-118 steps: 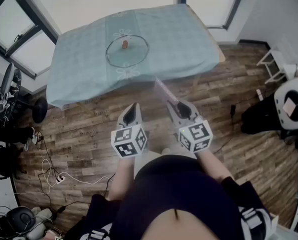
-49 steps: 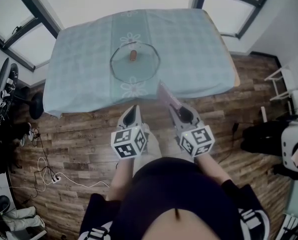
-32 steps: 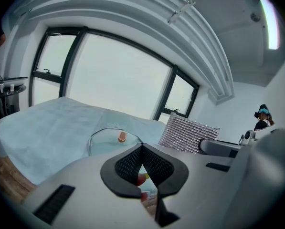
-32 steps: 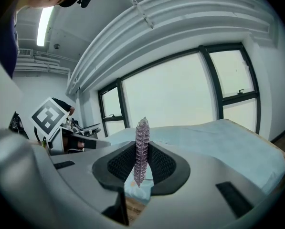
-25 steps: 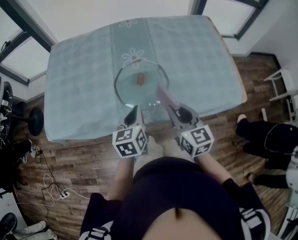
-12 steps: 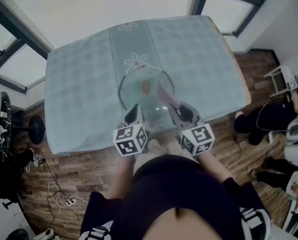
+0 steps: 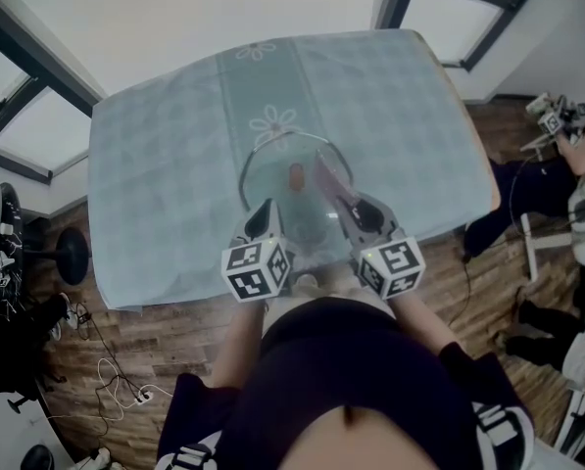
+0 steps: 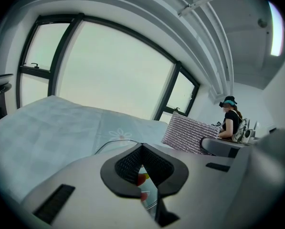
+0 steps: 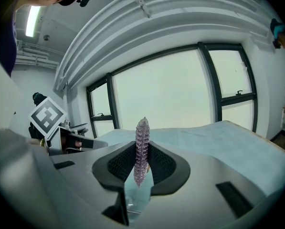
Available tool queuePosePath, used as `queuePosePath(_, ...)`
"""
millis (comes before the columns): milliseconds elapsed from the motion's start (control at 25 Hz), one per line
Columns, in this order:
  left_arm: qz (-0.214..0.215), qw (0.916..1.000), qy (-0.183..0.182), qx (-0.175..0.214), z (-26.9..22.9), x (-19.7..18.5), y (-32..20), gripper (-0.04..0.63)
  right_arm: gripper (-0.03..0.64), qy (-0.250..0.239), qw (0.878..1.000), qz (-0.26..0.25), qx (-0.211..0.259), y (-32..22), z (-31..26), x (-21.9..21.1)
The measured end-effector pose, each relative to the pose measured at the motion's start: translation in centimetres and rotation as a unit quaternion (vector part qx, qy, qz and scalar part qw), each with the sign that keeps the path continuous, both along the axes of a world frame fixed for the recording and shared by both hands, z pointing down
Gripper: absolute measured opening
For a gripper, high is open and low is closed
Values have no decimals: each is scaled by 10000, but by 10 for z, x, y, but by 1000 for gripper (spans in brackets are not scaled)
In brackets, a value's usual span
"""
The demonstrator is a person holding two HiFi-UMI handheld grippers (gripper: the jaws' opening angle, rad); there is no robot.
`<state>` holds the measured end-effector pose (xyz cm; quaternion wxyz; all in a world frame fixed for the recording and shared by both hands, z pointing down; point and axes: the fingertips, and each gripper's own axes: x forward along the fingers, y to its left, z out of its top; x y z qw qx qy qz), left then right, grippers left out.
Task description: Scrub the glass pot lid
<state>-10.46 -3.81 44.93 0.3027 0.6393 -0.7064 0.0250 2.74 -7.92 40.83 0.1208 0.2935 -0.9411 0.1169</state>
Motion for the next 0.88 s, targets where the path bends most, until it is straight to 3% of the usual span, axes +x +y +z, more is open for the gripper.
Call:
queuePosePath(400,-11,10000,62,-50,7,-20,-22,-9,78,386,9992,42,25,-28,10,-9)
queuePosePath(880,-182,9990,107,-396,32,-32,-50,-9,77,773,9969,-162,60,-87,38,-21)
